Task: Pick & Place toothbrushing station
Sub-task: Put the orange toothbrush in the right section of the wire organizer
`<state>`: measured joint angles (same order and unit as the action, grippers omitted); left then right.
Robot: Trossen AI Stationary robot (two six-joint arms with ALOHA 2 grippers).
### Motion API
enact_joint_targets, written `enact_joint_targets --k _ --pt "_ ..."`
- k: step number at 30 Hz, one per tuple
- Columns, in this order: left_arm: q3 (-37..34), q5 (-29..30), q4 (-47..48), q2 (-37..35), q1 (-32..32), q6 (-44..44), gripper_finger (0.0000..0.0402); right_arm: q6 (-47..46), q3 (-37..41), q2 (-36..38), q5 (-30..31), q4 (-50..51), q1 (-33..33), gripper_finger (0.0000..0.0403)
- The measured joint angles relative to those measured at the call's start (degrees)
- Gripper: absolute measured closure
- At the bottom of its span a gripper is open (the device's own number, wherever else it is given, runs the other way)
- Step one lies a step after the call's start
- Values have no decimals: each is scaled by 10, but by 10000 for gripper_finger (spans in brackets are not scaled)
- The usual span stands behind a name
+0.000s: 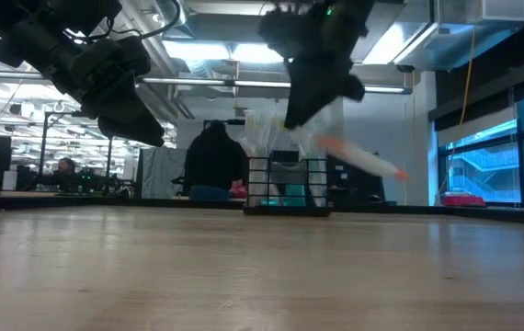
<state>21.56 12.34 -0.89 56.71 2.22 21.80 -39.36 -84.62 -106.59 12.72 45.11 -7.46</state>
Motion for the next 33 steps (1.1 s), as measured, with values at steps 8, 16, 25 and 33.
enact_joint_targets --k 8,16,25,33 --pt "0 0 0 0 0 0 217 25 0 75 124 27 0 391" --pt "0 0 10 0 0 1 217 24 46 112 195 35 10 391" --pt "0 0 9 0 0 1 217 -9 171 176 244 -34 50 391" --pt "0 2 9 0 0 1 217 -3 312 276 304 -212 72 391"
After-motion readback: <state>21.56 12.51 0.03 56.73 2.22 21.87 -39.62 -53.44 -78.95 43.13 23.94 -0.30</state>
